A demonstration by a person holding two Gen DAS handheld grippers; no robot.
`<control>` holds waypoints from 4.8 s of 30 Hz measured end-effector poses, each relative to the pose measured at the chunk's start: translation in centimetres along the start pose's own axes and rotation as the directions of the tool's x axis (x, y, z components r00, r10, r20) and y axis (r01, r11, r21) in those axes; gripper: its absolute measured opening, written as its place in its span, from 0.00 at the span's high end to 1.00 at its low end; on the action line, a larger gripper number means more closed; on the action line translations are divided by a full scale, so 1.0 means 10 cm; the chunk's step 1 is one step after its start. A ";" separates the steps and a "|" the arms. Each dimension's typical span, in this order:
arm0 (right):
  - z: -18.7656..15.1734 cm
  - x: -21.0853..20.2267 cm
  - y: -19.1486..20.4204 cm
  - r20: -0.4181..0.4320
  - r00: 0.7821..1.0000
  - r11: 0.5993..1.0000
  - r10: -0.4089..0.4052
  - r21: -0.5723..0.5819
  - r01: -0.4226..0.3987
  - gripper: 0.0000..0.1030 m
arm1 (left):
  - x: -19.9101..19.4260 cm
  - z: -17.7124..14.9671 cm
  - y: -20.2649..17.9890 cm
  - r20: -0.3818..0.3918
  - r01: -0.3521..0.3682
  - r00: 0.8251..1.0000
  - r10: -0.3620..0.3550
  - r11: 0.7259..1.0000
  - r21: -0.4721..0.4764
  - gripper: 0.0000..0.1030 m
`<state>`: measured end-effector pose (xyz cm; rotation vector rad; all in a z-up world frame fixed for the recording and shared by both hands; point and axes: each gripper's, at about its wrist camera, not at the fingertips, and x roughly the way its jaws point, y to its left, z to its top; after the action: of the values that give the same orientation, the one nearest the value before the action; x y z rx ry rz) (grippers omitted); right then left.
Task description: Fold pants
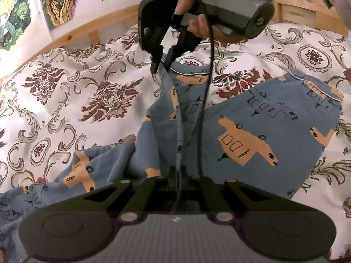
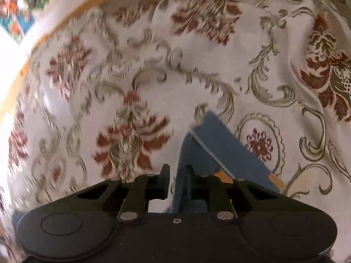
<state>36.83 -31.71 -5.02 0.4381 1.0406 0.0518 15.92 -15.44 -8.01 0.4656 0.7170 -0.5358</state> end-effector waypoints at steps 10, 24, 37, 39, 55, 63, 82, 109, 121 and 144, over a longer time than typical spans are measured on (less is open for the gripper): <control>-0.11 -0.14 -0.09 0.039 0.999 1.000 0.013 0.003 -0.013 0.86 | -0.05 0.02 0.01 0.014 -0.014 1.000 0.014 1.000 -0.008 0.99; -0.14 0.03 0.07 0.018 0.999 0.997 -0.031 -0.075 0.032 1.00 | -0.06 0.02 0.01 0.017 -0.007 1.000 0.007 1.000 -0.009 0.99; -1.59 -1.82 -0.79 0.478 0.870 0.993 -0.118 0.081 0.091 1.00 | -0.51 0.07 -0.20 0.167 0.084 0.979 -0.114 0.980 0.178 0.99; -1.93 -1.84 -1.00 0.438 0.879 0.972 -0.187 0.210 0.102 1.00 | -0.53 0.02 -0.30 0.140 0.110 0.979 -0.146 0.966 0.235 0.99; -2.61 -1.62 -0.92 0.288 0.845 0.879 -0.451 0.310 0.363 1.00 | -0.40 -0.28 -0.55 0.022 0.151 0.985 -0.169 0.924 0.352 0.99; -2.70 -1.64 -1.04 0.256 0.861 0.865 -0.439 0.378 0.329 0.97 | -0.33 -0.32 -0.55 -0.016 0.173 0.984 -0.179 0.922 0.347 0.99; -2.76 -1.61 -1.01 0.205 0.855 0.842 -0.477 0.385 0.378 0.99 | -0.33 -0.39 -0.56 -0.025 0.189 0.981 -0.193 0.910 0.370 0.98; -1.26 -0.80 0.18 0.155 0.978 0.964 0.142 -0.247 -0.101 0.08 | 0.14 -0.20 1.18 0.042 -0.085 0.995 0.087 0.995 -0.050 0.39; -0.74 -0.14 0.84 -0.144 0.933 0.805 0.330 -0.473 -0.358 0.31 | 0.25 -0.28 1.21 -0.025 -0.057 0.998 0.057 0.998 0.024 0.98; -0.84 0.63 1.54 -0.433 0.880 0.735 0.195 -0.529 -0.423 0.62 | 0.08 -0.45 1.30 -0.047 -0.017 0.999 0.017 1.000 -0.016 0.97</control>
<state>35.53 -13.36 -8.03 -0.0068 1.2197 0.7893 22.06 -3.09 -8.83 0.4700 0.7611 -0.5041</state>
